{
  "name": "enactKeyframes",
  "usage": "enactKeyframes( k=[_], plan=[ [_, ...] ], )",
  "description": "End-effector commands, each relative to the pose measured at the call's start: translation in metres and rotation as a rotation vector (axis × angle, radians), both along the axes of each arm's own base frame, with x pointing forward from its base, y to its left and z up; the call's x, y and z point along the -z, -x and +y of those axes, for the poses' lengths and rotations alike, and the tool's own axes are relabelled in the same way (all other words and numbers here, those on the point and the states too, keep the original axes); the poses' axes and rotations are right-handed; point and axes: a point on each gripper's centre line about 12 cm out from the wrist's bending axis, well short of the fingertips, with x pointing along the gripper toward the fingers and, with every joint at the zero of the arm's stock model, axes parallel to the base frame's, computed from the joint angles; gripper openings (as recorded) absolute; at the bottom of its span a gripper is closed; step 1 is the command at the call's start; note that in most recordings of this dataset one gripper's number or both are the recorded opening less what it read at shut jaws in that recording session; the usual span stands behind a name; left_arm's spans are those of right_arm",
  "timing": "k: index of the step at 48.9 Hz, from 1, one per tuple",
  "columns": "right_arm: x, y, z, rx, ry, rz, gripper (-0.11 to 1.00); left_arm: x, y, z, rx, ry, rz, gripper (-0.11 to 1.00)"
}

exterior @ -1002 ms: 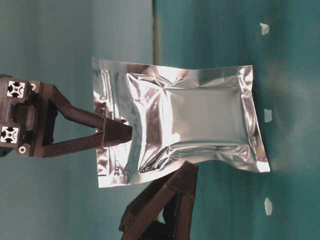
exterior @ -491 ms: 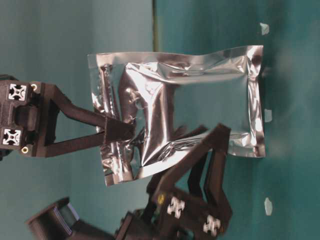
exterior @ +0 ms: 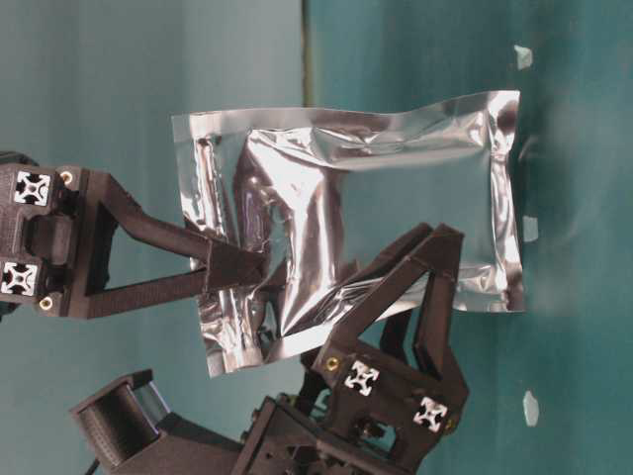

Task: Hand over the silver zip bag and make it stand upright.
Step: 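Reach the left gripper to the hanging bag and grasp its lower edge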

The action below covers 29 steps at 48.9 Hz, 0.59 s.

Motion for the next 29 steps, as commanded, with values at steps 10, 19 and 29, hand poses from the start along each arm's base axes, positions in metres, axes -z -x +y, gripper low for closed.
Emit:
enactKeyframes(
  k=[10, 19, 29],
  plan=[
    [-0.0146, -0.0015, 0.0019, 0.010, -0.005, -0.045, -0.05, -0.0023, -0.0072, -0.0013, 0.005, -0.001, -0.054, 0.92],
    [-0.0142, -0.0007, 0.0018, 0.009, -0.004, -0.042, -0.05, 0.0004, -0.0097, -0.0012, 0.005, -0.001, -0.063, 0.85],
    [-0.0123, 0.0025, 0.0015, 0.010, -0.006, -0.034, -0.05, 0.0020, -0.0075, -0.0013, 0.009, -0.011, -0.058, 0.58]
  ],
)
